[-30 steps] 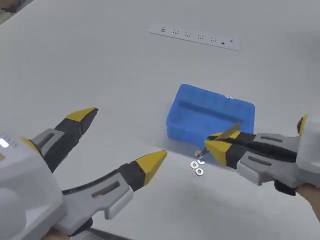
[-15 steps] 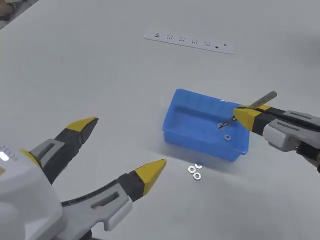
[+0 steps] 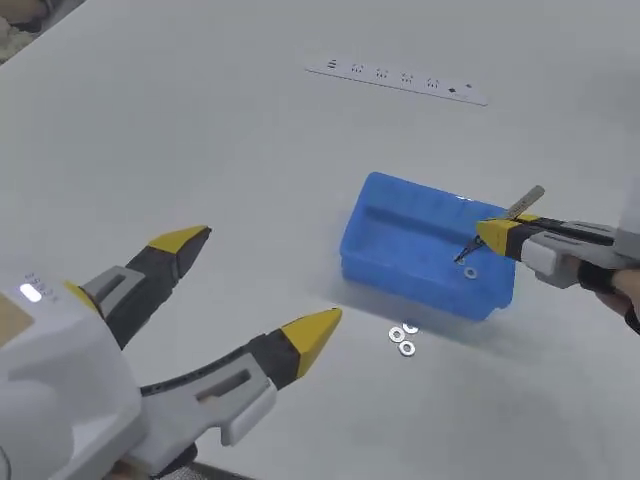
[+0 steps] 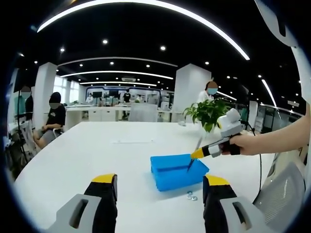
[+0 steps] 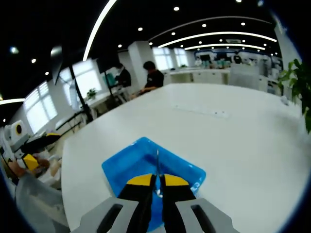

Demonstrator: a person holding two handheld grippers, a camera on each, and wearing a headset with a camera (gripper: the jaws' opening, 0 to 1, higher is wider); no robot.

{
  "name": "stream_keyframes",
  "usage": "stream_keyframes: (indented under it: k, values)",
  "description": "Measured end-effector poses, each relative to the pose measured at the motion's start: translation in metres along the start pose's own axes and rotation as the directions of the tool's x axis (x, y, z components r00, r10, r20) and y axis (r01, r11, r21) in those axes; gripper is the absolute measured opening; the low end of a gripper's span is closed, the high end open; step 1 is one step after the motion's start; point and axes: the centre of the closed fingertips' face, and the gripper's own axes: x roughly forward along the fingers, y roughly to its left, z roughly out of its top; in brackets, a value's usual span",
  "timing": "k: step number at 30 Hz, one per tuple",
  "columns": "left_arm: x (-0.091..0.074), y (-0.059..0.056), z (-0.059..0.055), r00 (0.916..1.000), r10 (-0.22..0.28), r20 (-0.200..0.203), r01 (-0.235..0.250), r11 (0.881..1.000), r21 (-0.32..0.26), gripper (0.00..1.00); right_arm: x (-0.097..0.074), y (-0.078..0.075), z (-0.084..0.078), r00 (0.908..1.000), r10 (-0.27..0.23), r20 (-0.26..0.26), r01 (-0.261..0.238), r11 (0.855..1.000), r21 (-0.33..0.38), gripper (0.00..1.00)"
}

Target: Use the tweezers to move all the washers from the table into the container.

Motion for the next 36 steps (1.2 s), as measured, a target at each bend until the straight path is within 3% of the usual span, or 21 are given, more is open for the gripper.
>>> stream_keyframes:
  k: [11, 17, 22, 32, 36]
  values:
    - [-0.002, 0.011, -0.009, 0.9999, -0.003, -0.013, 0.003, 1.0, 0.007, 0.7, 0.008, 0.003, -0.011, 0.997, 0.009, -0.077, -0.014, 0.997, -0.069, 0.03]
    - [-0.001, 0.009, -0.009, 0.9999, -0.004, -0.013, 0.004, 1.0, 0.008, 0.7, 0.006, 0.004, -0.01, 0.9963, 0.012, -0.085, -0.023, 0.991, -0.133, 0.04]
    - [-0.001, 0.008, -0.007, 0.9999, -0.005, -0.009, 0.005, 1.0, 0.008, 0.7, -0.002, 0.008, -0.002, 0.9979, 0.015, -0.062, -0.024, 0.988, -0.152, 0.04]
    - [-0.001, 0.008, -0.008, 0.9999, -0.007, -0.009, 0.007, 1.0, 0.007, 0.68, -0.033, 0.044, 0.026, 0.996, 0.077, 0.046, -0.068, 0.983, -0.171, 0.03]
    - [-0.001, 0.006, -0.008, 0.9999, -0.009, -0.012, 0.009, 1.0, 0.012, 0.67, -0.04, 0.068, 0.022, 0.9906, 0.13, 0.041, -0.121, 0.975, -0.188, 0.03]
